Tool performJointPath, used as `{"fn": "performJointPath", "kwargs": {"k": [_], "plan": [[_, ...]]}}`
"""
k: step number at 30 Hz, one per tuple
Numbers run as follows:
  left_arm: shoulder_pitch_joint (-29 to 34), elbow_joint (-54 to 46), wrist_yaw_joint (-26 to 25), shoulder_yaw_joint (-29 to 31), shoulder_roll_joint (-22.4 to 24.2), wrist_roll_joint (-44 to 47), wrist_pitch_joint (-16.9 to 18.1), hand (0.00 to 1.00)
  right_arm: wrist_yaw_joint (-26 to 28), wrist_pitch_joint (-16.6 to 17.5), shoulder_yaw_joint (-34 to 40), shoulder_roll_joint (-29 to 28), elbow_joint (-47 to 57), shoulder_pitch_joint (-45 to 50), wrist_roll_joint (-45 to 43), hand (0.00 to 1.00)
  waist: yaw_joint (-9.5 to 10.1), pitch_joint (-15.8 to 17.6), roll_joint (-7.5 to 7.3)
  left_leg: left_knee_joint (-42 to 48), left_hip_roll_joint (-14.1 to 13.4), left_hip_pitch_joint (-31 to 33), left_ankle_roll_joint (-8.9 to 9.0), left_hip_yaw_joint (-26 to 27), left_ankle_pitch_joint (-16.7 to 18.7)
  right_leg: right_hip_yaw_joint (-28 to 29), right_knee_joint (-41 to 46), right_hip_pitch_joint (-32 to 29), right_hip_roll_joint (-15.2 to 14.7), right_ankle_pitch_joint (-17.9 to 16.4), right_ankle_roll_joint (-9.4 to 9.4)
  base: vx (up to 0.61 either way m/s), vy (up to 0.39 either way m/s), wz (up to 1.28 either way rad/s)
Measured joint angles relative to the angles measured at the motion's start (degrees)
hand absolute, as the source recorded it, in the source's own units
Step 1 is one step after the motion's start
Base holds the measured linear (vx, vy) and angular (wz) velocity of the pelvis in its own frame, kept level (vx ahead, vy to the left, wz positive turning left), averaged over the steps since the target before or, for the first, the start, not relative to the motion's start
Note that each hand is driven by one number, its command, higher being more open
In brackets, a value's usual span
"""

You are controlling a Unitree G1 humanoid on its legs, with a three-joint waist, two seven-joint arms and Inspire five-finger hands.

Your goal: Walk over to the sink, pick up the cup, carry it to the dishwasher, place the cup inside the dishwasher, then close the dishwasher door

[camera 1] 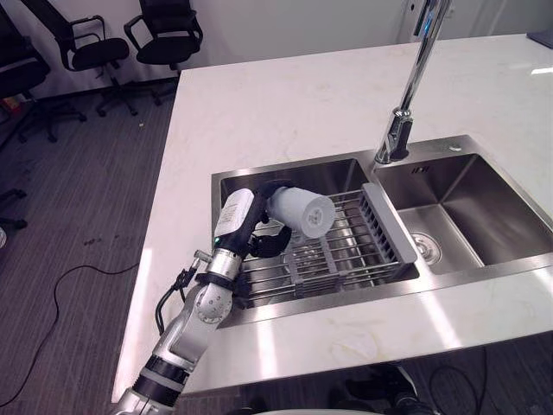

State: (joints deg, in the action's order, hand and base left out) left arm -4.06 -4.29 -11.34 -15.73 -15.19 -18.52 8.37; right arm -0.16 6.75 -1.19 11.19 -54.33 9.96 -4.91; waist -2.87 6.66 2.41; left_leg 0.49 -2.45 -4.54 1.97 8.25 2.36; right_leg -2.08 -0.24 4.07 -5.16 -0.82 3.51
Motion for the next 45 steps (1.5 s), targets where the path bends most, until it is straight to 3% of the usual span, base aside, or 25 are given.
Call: {"fn": "performJointPath", "kwargs": {"k": [8,19,30,33,34,35,37,39,40,43,45], "plan": [[6.5,-10.57,-1.1,2.17,6.46,14.08,0.32,0.3,-0.26,-0.43,2.51,-2.47,0.05,2.12,-0.03,0.9,2.12,-2.1,-2.86,0.19,-0.29,-0.01,0.12,0.13,-0.13,0.38,2.17,-0.94,0.14,-0.98,0.08,-0.02,-0.007,0.0],[13.75,-14.45,0.6,2.16,12.0,24.42,0.75,0.3,-1.26,-0.44,3.23,-3.7,3.76,4.72,-0.58,0.9,3.36,-4.16,-3.15,0.82,-0.75,0.09,0.17,0.49,0.05,0.71,2.94,-1.2,0.23,-1.1,0.16,-0.01,-0.003,-0.01],[19.01,-20.97,0.67,1.87,13.5,24.75,0.75,0.3,-2.61,-0.45,3.25,-5.81,10.62,6.77,-0.59,0.9,4.91,-5.7,-3.79,11.34,-3.55,4.91,0.59,3.54,5.71,3.65,5.84,-4.12,1.52,-1.1,0.18,-0.02,0.0,-0.16],[18.19,-22.95,0.25,1.85,13.88,24.65,0.75,0.3,-3.13,-0.46,3.03,-8.23,13.18,5.37,-0.57,0.9,5.19,-4.25,-3.87,17.06,-5.49,8.12,0.48,3.78,7.93,3.54,11.24,-7.58,2.59,-1.74,1.11,-0.13,-0.017,-0.12],[17.79,-23.07,-0.01,1.81,13.95,24.61,0.74,0.3,-3.42,-0.46,3.04,-9.06,13.37,4.41,-0.57,0.9,5.4,-3.5,-3.96,17.85,-5.88,8.64,-0.4,3.73,8.41,3.45,13.38,-8.59,2.68,-2.24,2.18,-0.15,0.011,-0.03],[17.67,-23.09,-0.2,1.98,14.12,24.5,0.76,0.3,-3.53,-0.52,2.97,-9.56,13.45,3.56,-0.57,0.9,5.91,-3.13,-3.56,18.56,-6.41,9.35,-0.67,4.1,8.24,2.61,23.05,-11.43,2.16,-6.63,1.93,-0.15,0.01,0.01],[17.67,-23.05,-0.84,1.88,14.13,24.17,0.79,0.3,-3.58,-0.52,2.93,-9.75,14.09,3.71,-0.58,0.9,6.87,-3.32,-4.17,19.98,-6.24,10.27,-0.46,3.06,7.98,0.7,36.37,-11.49,-0.32,-10.78,3.15,-0.08,-0.052,0.19],[17.58,-23.07,-1.19,1.92,14.15,24.19,1.03,0.3,-3.72,-0.49,2.93,-9.86,14.51,3.54,-0.6,0.9,8.4,-4.23,-5.54,21.55,-5.8,12.95,0.64,2.09,7.03,1.17,39.58,-9.6,-2.2,-12.91,4.82,-0.08,-0.163,0.25],[17.43,-23.03,-1.3,1.92,14.19,24.2,1.04,0.3,-3.88,-0.48,2.93,-9.71,14.66,2.8,-0.61,0.9,9.09,-4.33,-6.31,22.17,-5.72,14.47,1.17,1.77,6.31,1.21,37.65,-9.79,-1.75,-13.75,4.62,-0.12,-0.175,0.19],[17.47,-23.21,-1.1,1.08,14.5,24.13,0.71,0.3,-5.24,-0.4,2.98,-8.66,15.65,1.58,-0.85,0.9,11.41,-4.83,-4.99,17.93,-6.68,17.4,1.23,1.09,1.27,0.52,27.43,-8.75,1.02,-14.28,3.53,-0.15,-0.141,0.14],[17.22,-23.46,-1.11,0.55,15.62,24.14,0.73,0.3,-6.43,-0.13,3.1,-8.3,15.61,0.49,-2.91,0.9,11.02,-3.98,-4.28,17.6,-7.15,20.38,2.83,-1.92,-1.2,0.12,18.84,-5.96,3.09,-13.75,-0.5,-0.21,-0.144,0.43]]}}
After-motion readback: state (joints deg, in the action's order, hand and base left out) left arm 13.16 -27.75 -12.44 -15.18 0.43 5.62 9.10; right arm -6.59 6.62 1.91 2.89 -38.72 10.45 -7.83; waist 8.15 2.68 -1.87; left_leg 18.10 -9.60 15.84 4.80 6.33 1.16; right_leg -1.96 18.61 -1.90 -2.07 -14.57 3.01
